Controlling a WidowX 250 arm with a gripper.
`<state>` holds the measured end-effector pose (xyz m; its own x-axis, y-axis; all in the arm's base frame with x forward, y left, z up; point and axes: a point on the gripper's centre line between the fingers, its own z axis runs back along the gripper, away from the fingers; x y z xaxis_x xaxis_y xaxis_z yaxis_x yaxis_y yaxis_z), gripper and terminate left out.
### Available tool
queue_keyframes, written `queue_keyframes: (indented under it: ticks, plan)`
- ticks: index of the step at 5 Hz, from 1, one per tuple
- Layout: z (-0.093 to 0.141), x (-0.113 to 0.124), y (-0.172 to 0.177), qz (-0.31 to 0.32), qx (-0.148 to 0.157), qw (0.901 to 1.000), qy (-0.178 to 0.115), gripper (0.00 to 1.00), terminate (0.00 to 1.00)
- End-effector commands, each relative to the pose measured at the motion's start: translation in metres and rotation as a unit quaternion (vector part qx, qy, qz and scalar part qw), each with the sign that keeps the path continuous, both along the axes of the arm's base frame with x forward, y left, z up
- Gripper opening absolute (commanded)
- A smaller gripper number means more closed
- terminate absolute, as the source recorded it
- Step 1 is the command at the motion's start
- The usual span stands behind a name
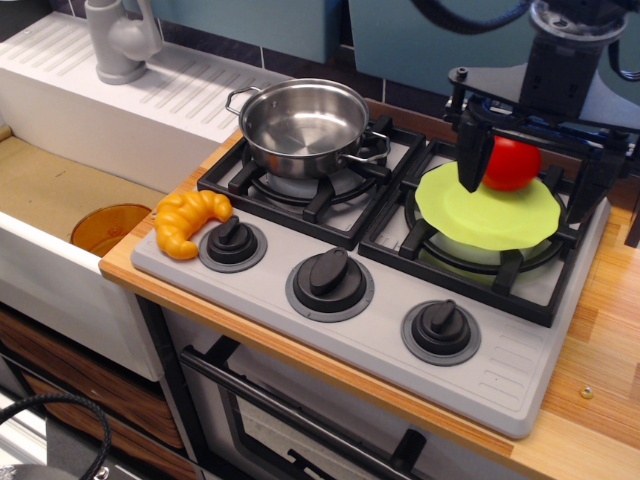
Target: Put apple on plate and crossaint in pot or pan on stove
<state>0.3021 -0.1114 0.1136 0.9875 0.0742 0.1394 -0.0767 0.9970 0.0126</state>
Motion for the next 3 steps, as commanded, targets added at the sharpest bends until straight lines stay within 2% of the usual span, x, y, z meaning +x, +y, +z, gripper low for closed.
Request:
queue_keyframes:
  ticks: [1,2,3]
  plan:
    - [0.049,0.004,0.076,0.033,0.073,0.9921,-0.097,1.00,0.00]
    - [0.047,0.010,0.104,0.025,0.080,0.9893,-0.119,1.00,0.00]
    - [0.040,0.014,0.126,0.030,0.089,0.9875,-0.127,1.00,0.00]
